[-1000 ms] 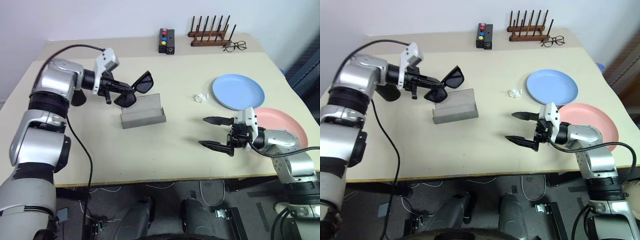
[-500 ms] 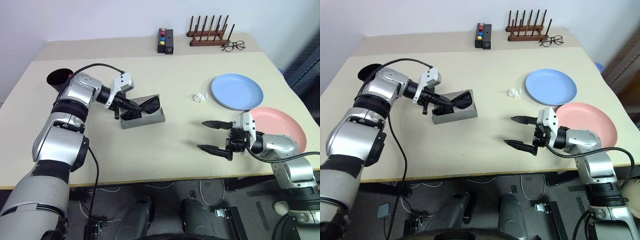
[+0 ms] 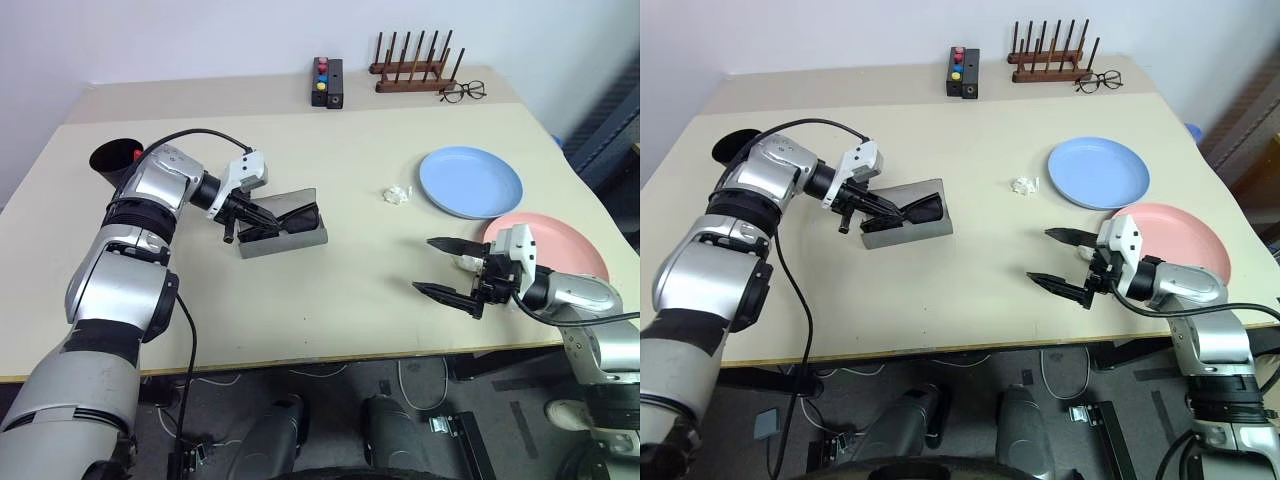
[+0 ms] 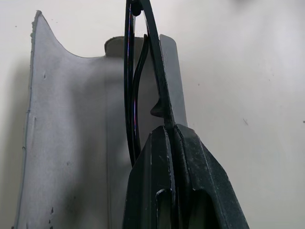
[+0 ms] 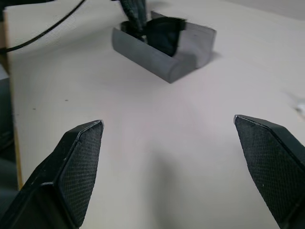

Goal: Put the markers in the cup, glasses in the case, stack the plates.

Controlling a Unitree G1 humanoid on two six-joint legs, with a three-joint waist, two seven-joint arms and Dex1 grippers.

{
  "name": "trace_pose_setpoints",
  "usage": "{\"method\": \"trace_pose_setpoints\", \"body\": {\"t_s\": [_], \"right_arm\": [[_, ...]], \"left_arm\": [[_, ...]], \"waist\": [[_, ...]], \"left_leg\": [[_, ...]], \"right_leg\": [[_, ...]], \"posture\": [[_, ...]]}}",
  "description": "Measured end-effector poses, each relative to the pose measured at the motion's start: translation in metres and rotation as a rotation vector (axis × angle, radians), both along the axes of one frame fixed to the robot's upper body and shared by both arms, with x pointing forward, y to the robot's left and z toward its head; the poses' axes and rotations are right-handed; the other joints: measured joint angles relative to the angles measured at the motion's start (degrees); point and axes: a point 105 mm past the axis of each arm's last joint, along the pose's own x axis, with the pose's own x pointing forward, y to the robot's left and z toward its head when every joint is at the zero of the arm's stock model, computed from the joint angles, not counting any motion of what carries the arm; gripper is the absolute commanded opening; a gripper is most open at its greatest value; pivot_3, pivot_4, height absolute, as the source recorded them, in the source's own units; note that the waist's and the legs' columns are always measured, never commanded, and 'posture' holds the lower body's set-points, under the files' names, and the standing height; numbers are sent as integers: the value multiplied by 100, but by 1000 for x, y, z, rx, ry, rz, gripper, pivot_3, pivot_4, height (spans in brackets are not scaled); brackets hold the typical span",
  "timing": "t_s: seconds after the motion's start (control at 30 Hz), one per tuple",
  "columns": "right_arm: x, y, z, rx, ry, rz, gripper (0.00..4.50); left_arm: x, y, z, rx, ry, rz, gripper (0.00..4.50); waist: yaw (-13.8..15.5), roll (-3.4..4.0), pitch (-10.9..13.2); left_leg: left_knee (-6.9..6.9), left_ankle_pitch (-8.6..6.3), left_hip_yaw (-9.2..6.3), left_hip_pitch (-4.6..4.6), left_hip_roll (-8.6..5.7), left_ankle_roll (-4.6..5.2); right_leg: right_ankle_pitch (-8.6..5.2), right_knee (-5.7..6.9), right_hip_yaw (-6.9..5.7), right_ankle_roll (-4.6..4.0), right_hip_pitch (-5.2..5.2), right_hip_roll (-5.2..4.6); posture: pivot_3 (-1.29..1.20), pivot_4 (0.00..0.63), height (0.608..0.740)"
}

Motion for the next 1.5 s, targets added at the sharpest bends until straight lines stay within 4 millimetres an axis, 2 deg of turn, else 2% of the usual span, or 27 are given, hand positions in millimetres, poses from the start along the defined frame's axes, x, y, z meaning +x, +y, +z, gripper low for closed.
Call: {"method": "trace_pose_setpoints", "body": {"t_s": [0.17, 0.3, 0.5, 0.53, 0.63, 0.7, 0.87, 0.97, 1.0, 1.2, 1.3, 1.4, 1.5], "right_arm": [[-2, -5, -2, 0, 5, -22, 4500], [-2, -4, -1, 5, 2, -21, 4500], [-2, -4, 0, 11, 0, -24, 4500], [-2, -4, 0, 13, 0, -23, 4500], [-1, -4, 1, 14, -2, -24, 4500], [0, -3, 3, 14, -11, -24, 4500], [5, -1, 10, 25, -43, -34, 4500], [7, 3, 8, 35, -41, -37, 4500], [7, 4, 7, 34, -38, -36, 4500], [13, 6, 10, 25, -70, -49, 4500], [17, 7, 14, 27, -84, -50, 4500], [18, 7, 13, 28, -82, -56, 4500], [19, 9, 13, 30, -85, -52, 4500]], "left_arm": [[-1, 1, 0, 18, -5, -16, 24], [-1, 4, -4, 39, 9, -4, 1306], [-1, 7, -7, 65, 3, -4, 4376], [0, 7, -7, 66, -2, -5, 4444], [3, 6, -3, 53, -33, 5, 4444], [7, 4, 8, 15, -77, 23, 4444], [28, -2, 57, -175, -234, 166, 4444], [43, 4, 74, -263, -301, 325, 3652], [46, 6, 75, -276, -305, 361, 3144], [58, 17, 77, -284, -352, 512, 183], [65, 29, 66, -218, -395, 602, 79], [66, 32, 37, -142, -375, 638, 79], [60, 29, 9, -74, -321, 592, 79]], "waist": [[-1, 0, 0], [-3, 0, 0], [5, 0, 0], [4, 0, 0], [0, 0, 0], [1, -1, 1], [-1, -1, 0], [-8, -1, 0], [-10, -1, 0], [-9, -1, 0], [-9, 0, -1], [4, 0, -1], [0, -1, -1]], "left_leg": [[0, -1, 0, 0, 0, 1], [1, -1, 0, 0, 0, 1], [5, 1, 0, 0, 0, -1], [6, 1, 0, 0, 0, -1], [7, 0, 0, 0, 0, 0], [9, 0, 0, -1, 0, 0], [12, 1, -1, -1, 0, -1], [15, 4, -1, -1, 0, -6], [16, 7, 0, -1, 0, -11], [20, 8, 0, -1, -1, -14], [21, 8, 1, 0, -1, -14], [24, 8, 1, -1, -2, -14], [27, 8, 2, -2, -3, -14]], "right_leg": [[0, 1, 0, 0, 0, 0], [0, 2, 0, 0, 0, 1], [0, 3, 0, 0, 0, 0], [0, 3, 0, 1, 1, 0], [1, 4, 0, 1, 1, 0], [1, 5, 0, 1, 1, 0], [1, 5, -1, 2, 1, 0], [1, 9, -1, 3, 1, 0], [0, 10, 0, 3, 1, 0], [1, 15, 0, 3, 1, 0], [1, 16, 1, 4, 1, 0], [1, 17, 1, 4, 1, 0], [1, 19, 1, 4, 1, 0]], "posture": [[0, 150, 740], [0, 150, 740], [0, 150, 740], [0, 150, 740], [0, 150, 740], [0, 150, 740], [0, 150, 740], [0, 150, 740], [0, 150, 740], [0, 150, 740], [0, 150, 740], [0, 150, 740], [0, 150, 740]]}}
